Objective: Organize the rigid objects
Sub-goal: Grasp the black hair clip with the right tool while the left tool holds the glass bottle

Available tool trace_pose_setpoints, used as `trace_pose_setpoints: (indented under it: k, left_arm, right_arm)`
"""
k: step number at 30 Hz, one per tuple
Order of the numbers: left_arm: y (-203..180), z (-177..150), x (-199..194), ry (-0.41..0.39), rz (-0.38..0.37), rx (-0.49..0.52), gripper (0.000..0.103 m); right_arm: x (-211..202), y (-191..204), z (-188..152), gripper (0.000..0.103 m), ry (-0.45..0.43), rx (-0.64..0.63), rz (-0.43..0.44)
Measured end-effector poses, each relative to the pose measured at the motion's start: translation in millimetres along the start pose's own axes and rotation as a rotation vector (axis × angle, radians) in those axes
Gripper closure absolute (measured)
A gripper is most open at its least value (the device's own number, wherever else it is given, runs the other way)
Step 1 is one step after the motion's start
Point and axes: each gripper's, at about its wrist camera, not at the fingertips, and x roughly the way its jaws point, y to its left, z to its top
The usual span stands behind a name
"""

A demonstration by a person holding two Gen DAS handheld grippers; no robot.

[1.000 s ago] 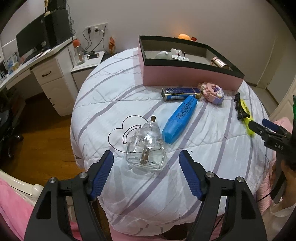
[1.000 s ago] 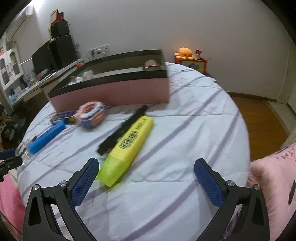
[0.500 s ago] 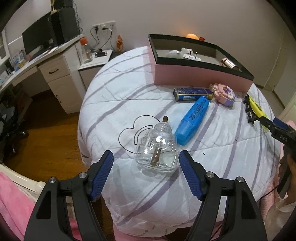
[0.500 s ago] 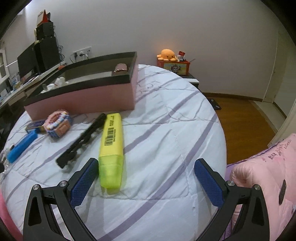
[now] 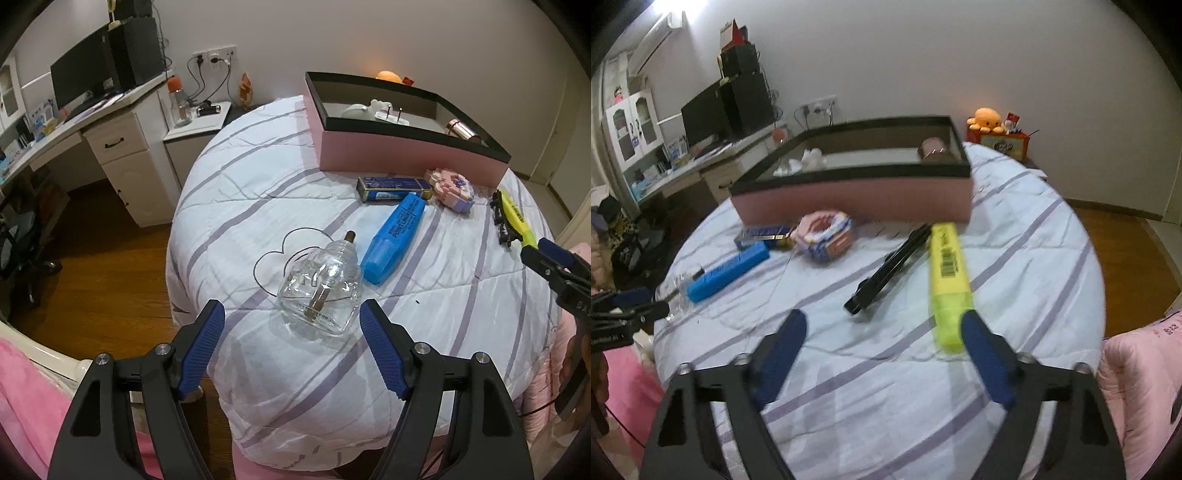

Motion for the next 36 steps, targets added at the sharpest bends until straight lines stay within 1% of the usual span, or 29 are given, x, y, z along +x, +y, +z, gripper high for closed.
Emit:
trace_pose_setpoints:
  k: [1,2,7,13,16,19,22,26,28,30,32,33,34,35,36]
  left_arm:
    - [0,0,0,-0.001,0.001,0.002,0.025]
    - [1,0,0,-0.001,-0.001,0.002,0.025]
    - [0,1,4,0.005,-0.005,0.006,0.025]
    - [-3,3,10,0.02,0.001,0.023,0.024]
    - [-4,2,13,0.028,0.002,0.027,0.024]
    - [-4,2,15,0.029,0.002,0.028,0.024]
    - [-4,3,16,0.028,0.0,0.028,0.024]
    - [-4,3,16,0.03,0.001,0.03,0.024]
    - [-3,3,16,0.031,-0.004,0.029,0.024]
    - [-3,2,16,0.035,0.001,0.03,0.024]
    - [-3,2,17,0.036,0.002,0.03,0.024]
    - [-3,2,17,0.037,0.001,0.031,0.024]
    - [-3,3,17,0.037,0.001,0.032,0.024]
    - [-3,3,17,0.037,0.001,0.032,0.024]
    - [-3,3,18,0.037,0.0,0.03,0.024]
  right_arm:
    - [0,1,-1,0.029,0.002,-0.001,0.002]
    - [1,2,-1,0.03,0.004,0.004,0.012]
    - [3,3,2,0.03,0.003,0.009,0.012]
    - [1,-7,3,0.03,0.0,0.036,0.012]
    - [-3,-16,1,0.03,0.001,0.075,0.042]
    - [-5,-17,0,0.03,0.005,0.084,0.058]
    - [-13,-10,2,0.03,-0.026,0.072,0.066]
    - [-11,0,9,0.031,-0.03,0.053,0.114]
    - [-1,4,14,0.043,-0.02,0.047,0.126]
    - [10,5,16,0.045,-0.005,0.055,0.119]
    - [23,4,19,0.052,0.014,0.069,0.1]
    - [29,3,20,0.052,0.017,0.068,0.064]
    - [30,2,20,0.055,0.018,0.067,0.038]
    - [33,-1,21,0.061,0.026,0.074,0.025]
    - [35,-2,22,0.064,0.028,0.078,0.015]
